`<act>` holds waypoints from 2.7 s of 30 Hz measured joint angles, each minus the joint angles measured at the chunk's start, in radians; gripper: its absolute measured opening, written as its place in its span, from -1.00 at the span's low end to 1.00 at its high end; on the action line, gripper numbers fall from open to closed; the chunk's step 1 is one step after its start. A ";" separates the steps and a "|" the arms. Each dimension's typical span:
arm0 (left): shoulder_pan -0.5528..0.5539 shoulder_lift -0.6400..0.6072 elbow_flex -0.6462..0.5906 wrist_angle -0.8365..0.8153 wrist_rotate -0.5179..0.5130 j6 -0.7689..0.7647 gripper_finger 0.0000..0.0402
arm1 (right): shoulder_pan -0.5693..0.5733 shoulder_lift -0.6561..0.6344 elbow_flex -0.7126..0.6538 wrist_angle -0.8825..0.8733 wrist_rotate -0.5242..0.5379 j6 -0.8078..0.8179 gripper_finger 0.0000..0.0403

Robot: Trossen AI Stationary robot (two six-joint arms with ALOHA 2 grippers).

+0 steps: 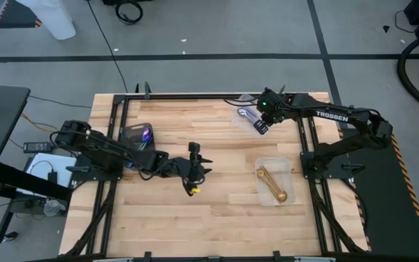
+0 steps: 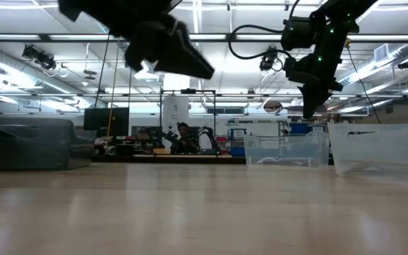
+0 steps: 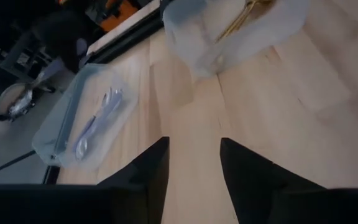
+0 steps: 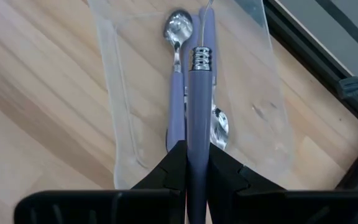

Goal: Sort silverware by color (type)
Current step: Put the purple spoon into the top transparent bin

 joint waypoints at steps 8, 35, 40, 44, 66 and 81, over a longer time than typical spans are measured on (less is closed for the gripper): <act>0.020 -0.134 -0.119 0.093 -0.009 -0.031 -0.30 | -0.010 0.000 0.000 -0.003 0.000 0.005 -0.78; 0.090 -0.551 -0.562 0.370 0.043 -0.245 -0.30 | -0.026 0.000 0.033 0.002 -0.029 -0.052 -0.78; 0.090 -0.607 -0.612 0.395 0.043 -0.278 -0.30 | -0.026 0.001 0.005 0.030 -0.030 -0.053 -0.78; 0.090 -0.655 -0.651 0.403 0.042 -0.306 -0.30 | -0.026 0.019 -0.007 0.036 -0.030 -0.053 -0.78; 0.089 -0.764 -0.748 0.423 0.042 -0.428 -0.30 | -0.024 0.168 -0.009 0.079 -0.011 -0.018 -0.78; 0.089 -0.762 -0.748 0.386 0.043 -0.471 -0.30 | -0.050 0.313 -0.010 0.122 -0.004 -0.015 -0.78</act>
